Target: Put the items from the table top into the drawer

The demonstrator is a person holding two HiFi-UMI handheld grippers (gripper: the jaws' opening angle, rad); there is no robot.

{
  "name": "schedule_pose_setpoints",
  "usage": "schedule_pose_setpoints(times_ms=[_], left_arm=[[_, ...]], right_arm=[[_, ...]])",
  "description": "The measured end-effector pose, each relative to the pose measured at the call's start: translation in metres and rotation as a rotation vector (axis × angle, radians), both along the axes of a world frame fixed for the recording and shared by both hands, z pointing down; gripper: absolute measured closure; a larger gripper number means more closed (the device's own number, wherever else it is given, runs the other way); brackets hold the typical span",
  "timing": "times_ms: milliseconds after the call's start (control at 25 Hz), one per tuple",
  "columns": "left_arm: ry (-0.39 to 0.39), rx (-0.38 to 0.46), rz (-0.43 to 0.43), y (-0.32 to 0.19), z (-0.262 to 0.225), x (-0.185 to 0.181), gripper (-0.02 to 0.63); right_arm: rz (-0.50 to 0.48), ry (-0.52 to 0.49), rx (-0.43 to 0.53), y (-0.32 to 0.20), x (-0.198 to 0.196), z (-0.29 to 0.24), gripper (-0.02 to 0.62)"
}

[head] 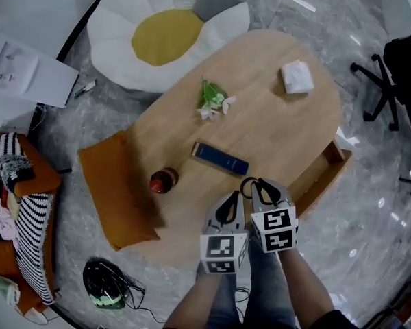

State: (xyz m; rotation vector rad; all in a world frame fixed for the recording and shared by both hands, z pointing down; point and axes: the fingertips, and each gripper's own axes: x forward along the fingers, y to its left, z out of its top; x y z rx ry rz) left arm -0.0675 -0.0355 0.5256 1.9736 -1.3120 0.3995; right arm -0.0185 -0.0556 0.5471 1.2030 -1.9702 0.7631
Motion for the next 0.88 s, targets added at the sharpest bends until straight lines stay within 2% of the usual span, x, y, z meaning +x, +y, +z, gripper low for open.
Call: schedule_pose_setpoints(times_ms=[200, 520, 640, 760, 880], left_arm=[[-0.004, -0.006, 0.058, 0.005, 0.002, 0.035, 0.595], [-0.010, -0.011, 0.123, 0.012, 0.007, 0.079, 0.595], [-0.012, -0.017, 0.142, 0.014, 0.010, 0.094, 0.595], [-0.012, -0.024, 0.160, 0.016, 0.014, 0.109, 0.595], [-0.020, -0.038, 0.190, 0.020, 0.021, 0.126, 0.595]], right_arm=[[0.054, 0.020, 0.031, 0.001, 0.036, -0.006, 0.548], [0.129, 0.011, 0.007, 0.017, 0.084, 0.001, 0.548], [0.199, -0.057, 0.046, 0.014, 0.094, -0.001, 0.548], [0.161, 0.012, -0.013, 0.028, 0.114, 0.009, 0.548], [0.166, 0.022, -0.022, 0.032, 0.129, 0.014, 0.548]])
